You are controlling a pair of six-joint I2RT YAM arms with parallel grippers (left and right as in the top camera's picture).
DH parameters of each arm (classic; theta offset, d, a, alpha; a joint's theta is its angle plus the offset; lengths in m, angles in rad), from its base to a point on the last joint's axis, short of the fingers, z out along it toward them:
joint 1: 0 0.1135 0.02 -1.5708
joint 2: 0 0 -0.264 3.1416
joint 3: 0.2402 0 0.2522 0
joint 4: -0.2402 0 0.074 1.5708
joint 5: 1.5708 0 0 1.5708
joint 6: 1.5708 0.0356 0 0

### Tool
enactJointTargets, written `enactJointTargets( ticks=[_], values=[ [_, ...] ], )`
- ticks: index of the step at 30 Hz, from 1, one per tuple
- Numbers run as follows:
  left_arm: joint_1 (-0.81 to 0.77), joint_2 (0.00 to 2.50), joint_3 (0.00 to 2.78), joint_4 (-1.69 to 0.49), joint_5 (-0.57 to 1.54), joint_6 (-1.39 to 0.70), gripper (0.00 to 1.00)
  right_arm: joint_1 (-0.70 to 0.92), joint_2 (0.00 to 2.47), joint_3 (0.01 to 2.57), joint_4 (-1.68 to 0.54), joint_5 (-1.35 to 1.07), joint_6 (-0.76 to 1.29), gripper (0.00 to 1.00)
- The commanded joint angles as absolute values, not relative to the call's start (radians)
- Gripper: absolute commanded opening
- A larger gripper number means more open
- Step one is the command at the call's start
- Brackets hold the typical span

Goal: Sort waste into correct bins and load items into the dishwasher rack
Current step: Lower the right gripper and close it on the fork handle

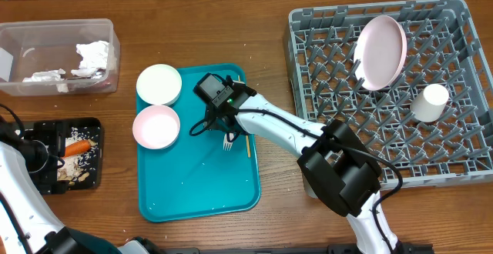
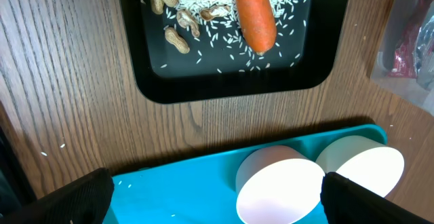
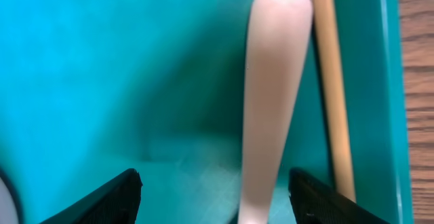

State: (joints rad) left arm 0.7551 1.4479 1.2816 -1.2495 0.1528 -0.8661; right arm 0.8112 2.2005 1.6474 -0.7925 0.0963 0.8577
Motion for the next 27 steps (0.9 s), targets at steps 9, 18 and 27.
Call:
enactJointTargets(
  ticks=[9, 18, 27],
  values=[
    [0.759, 1.451, 1.277, -1.251, 0.142, -0.883, 1.00, 0.816, 2.251, 1.643, -0.800, 0.168, 0.910, 0.60],
    [0.759, 1.451, 1.277, -1.252, 0.142, -0.883, 1.00, 0.823, 2.312, 1.643, -0.809, 0.202, 0.948, 0.51],
    [0.759, 1.451, 1.277, -1.252, 0.142, -0.883, 1.00, 0.824, 2.314, 1.643, -0.833, 0.202, 0.970, 0.35]
  ],
)
